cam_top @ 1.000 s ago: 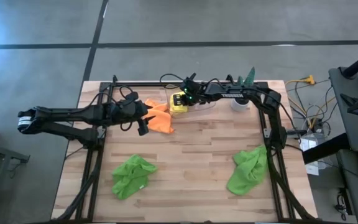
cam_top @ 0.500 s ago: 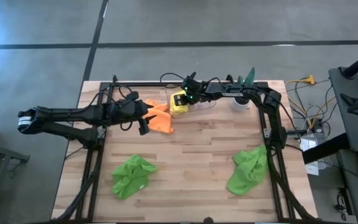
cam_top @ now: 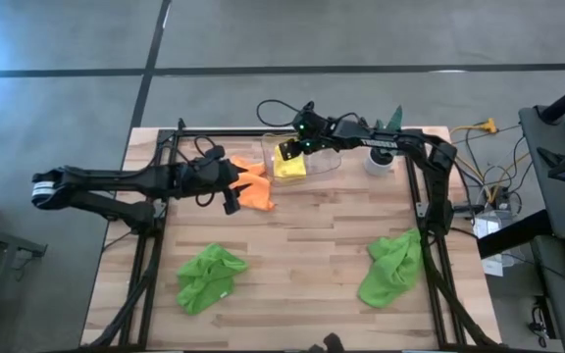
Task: Fold microfiber towels
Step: Put the folded yellow microfiber towel into the transparent bin
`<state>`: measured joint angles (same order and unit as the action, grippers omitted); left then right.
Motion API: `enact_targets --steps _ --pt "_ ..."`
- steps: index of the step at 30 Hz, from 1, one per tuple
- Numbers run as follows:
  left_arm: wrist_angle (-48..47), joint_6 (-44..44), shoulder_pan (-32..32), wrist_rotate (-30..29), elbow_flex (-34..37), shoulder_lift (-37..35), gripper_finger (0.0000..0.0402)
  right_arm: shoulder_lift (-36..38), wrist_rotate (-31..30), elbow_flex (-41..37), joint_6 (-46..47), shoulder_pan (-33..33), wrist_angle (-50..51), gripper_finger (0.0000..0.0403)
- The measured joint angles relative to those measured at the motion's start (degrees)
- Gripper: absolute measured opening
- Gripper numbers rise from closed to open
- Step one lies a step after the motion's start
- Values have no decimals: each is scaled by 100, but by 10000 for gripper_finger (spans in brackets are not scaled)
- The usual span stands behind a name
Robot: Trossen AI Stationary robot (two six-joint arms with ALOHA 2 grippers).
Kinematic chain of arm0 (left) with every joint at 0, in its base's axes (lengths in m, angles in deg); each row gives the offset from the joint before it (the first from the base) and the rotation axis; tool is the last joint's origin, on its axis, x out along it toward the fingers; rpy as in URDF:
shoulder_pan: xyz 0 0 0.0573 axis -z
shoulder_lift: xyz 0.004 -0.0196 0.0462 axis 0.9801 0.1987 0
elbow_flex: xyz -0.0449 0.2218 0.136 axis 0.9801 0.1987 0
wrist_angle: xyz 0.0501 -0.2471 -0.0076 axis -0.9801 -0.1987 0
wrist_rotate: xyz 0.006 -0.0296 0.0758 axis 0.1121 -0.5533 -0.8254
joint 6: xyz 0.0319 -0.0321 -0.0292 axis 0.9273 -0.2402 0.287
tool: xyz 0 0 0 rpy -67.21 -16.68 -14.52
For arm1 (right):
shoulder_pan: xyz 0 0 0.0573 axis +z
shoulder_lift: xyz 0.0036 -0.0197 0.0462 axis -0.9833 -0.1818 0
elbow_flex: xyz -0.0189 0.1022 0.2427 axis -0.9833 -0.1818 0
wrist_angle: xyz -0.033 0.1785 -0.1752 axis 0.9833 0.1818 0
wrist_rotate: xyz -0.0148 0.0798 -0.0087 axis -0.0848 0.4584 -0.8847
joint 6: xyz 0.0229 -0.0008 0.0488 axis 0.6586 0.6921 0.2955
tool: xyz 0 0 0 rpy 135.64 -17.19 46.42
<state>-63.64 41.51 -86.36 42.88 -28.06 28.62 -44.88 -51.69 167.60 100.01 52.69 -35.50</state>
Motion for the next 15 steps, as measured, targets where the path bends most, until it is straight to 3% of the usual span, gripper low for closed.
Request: enact_targets --steps 9,15 --pt "282 -5 0 90 0 306 185 22 345 168 -2315 18 469 103" --pt "245 -4 0 131 0 304 185 -49 1328 170 -4185 -39 346 83"
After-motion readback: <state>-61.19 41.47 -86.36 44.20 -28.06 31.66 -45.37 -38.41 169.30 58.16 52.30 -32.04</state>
